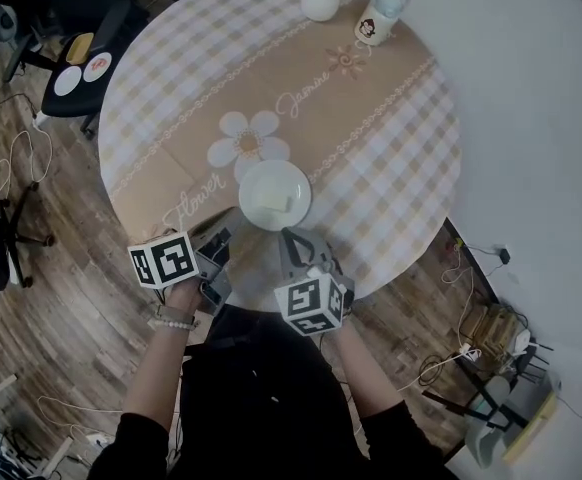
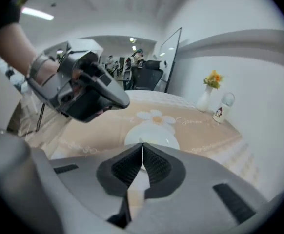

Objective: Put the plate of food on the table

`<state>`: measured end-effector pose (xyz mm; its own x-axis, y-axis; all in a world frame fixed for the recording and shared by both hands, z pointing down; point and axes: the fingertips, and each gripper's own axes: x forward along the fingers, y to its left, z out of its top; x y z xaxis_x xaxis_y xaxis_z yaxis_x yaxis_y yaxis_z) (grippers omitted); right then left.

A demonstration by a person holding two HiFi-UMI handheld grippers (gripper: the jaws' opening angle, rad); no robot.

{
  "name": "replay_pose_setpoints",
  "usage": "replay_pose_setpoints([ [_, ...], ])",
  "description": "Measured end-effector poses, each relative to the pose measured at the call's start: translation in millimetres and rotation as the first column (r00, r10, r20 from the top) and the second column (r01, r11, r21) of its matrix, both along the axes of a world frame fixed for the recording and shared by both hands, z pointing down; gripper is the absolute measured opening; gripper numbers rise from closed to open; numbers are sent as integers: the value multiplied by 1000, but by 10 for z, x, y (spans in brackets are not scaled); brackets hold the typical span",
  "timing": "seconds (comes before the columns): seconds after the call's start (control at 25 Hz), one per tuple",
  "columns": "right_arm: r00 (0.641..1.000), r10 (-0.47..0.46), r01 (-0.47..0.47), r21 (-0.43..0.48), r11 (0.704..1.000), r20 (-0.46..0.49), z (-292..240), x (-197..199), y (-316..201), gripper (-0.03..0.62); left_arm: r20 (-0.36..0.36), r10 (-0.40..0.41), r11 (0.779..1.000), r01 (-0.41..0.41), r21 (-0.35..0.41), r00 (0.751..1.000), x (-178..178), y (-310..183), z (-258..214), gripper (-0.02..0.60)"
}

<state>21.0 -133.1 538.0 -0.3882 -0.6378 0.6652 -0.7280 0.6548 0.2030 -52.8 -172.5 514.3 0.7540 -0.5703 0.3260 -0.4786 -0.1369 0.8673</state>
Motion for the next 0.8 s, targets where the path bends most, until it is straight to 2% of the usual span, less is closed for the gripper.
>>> replay_pose_setpoints([
  [0.16, 966, 130, -136, 15, 991, 224, -438, 204, -60, 0, 131, -63, 983, 40, 177, 989, -181, -156, -394, 5],
  [0.36, 899, 187, -224, 48, 973, 396, -973, 382, -79, 0, 289, -77, 936, -31, 351, 954, -207, -134, -874, 5],
  [0.44, 881, 186, -239, 69, 969, 436, -1175, 405, -83, 1, 301, -103, 916, -27, 400, 948, -222, -126, -1061, 3],
  [0.56, 874, 158, -234, 114, 966, 459, -1483, 460, -159, 2, 294, -147, 882, -10, 471, 945, -184, -187, -1408, 3],
  [0.72, 870, 127, -225, 155, 962, 476, -1876, 658, -369, 0, 320, -186, 858, -5, 513, 929, -17, -358, -1897, 2],
  [0.8, 862, 118, -232, 177, 957, 493, -2002, 602, -278, 0, 322, -209, 833, -5, 554, 923, -104, -251, -2045, 2],
])
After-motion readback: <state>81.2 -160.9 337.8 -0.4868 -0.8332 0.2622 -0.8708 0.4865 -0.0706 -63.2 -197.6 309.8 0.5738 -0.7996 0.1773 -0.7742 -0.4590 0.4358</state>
